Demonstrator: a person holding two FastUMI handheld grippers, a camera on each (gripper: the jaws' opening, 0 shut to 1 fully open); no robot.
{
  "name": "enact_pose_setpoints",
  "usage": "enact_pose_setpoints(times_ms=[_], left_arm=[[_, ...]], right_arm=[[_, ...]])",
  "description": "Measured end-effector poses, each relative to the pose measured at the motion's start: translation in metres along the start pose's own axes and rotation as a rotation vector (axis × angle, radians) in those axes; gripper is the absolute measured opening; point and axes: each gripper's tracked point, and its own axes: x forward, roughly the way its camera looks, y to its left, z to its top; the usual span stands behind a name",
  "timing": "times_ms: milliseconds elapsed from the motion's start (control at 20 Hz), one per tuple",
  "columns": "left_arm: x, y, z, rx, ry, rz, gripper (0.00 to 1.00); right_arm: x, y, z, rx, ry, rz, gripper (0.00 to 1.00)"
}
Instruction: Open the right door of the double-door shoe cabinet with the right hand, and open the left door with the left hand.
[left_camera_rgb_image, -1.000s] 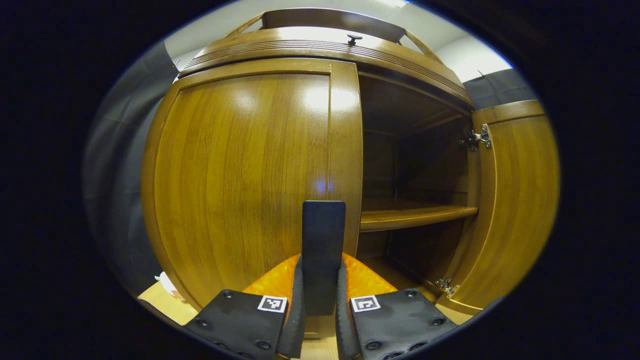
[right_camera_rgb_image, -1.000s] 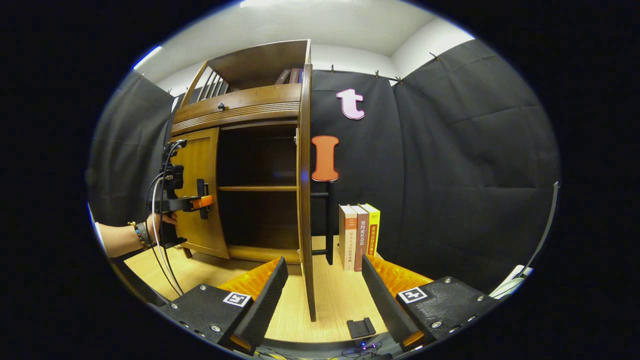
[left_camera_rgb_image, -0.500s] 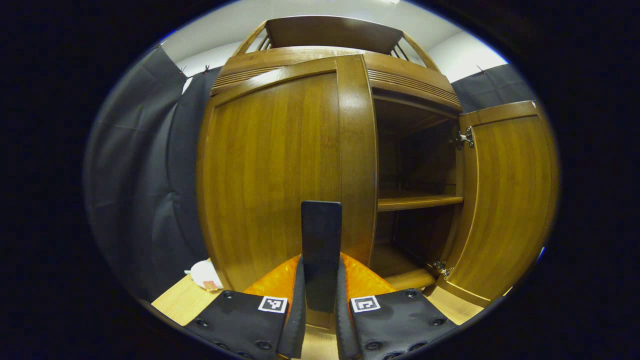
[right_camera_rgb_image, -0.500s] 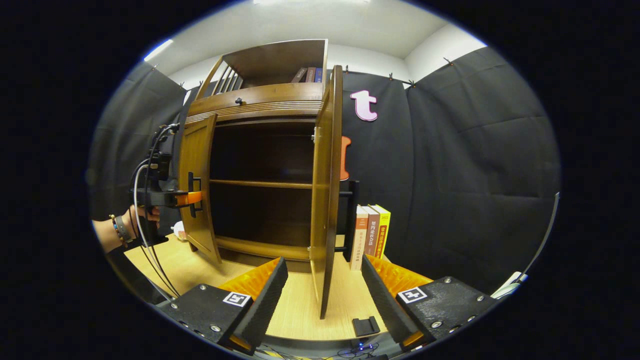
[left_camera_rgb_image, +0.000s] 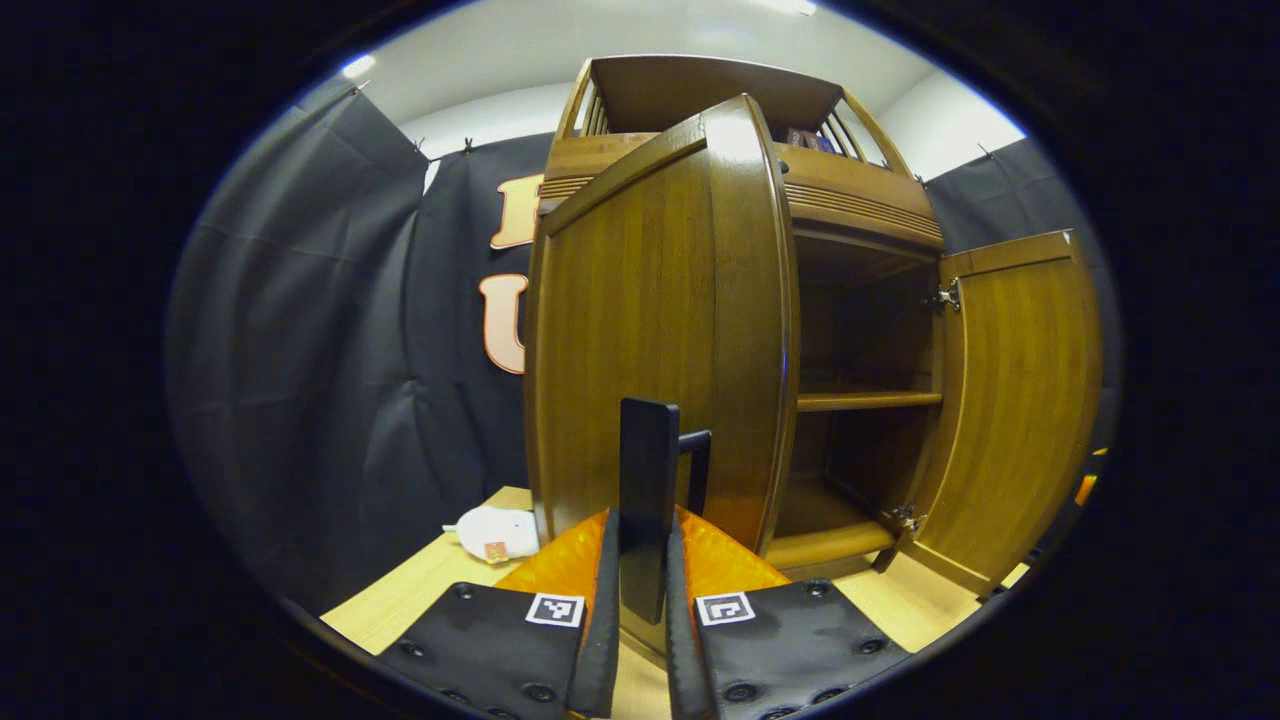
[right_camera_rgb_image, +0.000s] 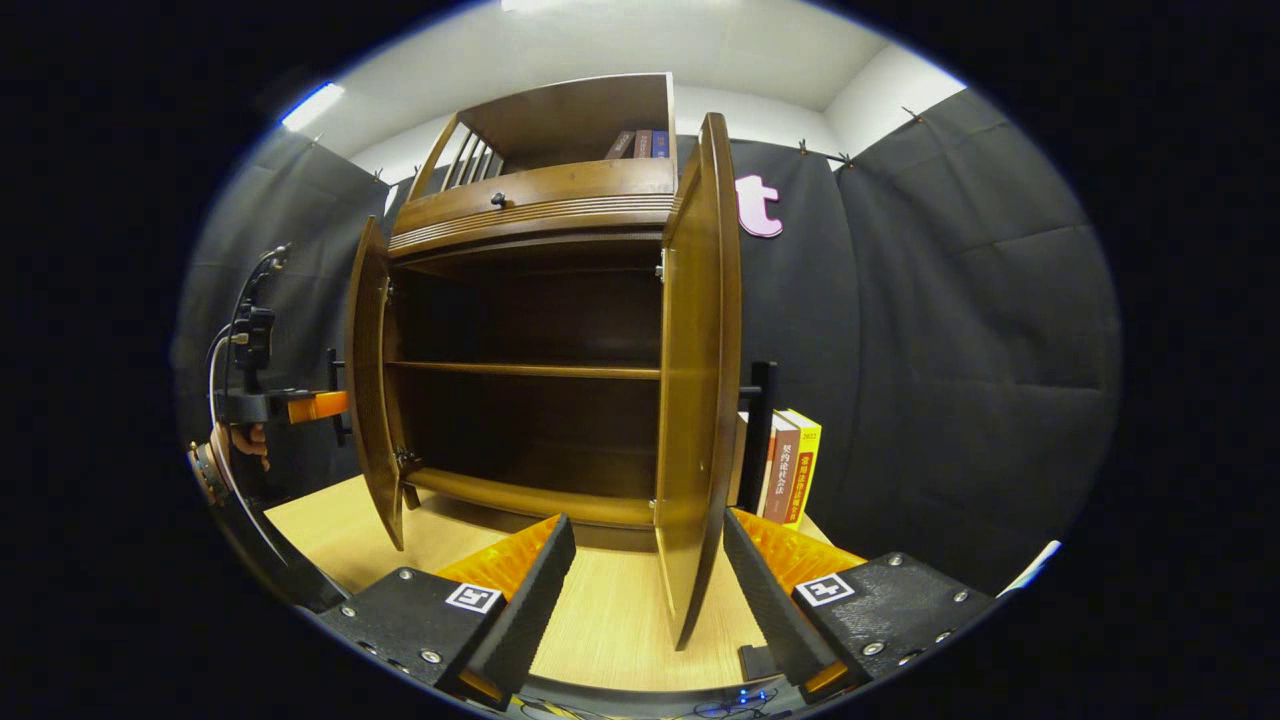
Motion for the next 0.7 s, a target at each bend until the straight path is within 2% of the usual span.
enact_pose_setpoints(times_ms=[100, 200, 600, 700], left_arm=[[-0.008, 0.017, 0.002, 0.021, -0.018, 0.034, 0.24], [-0.013, 0.028, 0.001, 0.015, -0.021, 0.036, 0.21], [-0.027, 0.08, 0.011, 0.058, -0.058, 0.069, 0.22], [-0.028, 0.098, 0.01, 0.095, -0.057, 0.071, 0.16]], right_arm=[[0.004, 0.004, 0.0, 0.002, -0.001, 0.009, 0.92], [0.008, 0.009, -0.002, 0.01, 0.002, 0.023, 0.92], [0.014, 0.019, -0.002, 0.023, -0.001, 0.029, 0.92], [0.015, 0.021, -0.004, 0.023, 0.003, 0.029, 0.92]])
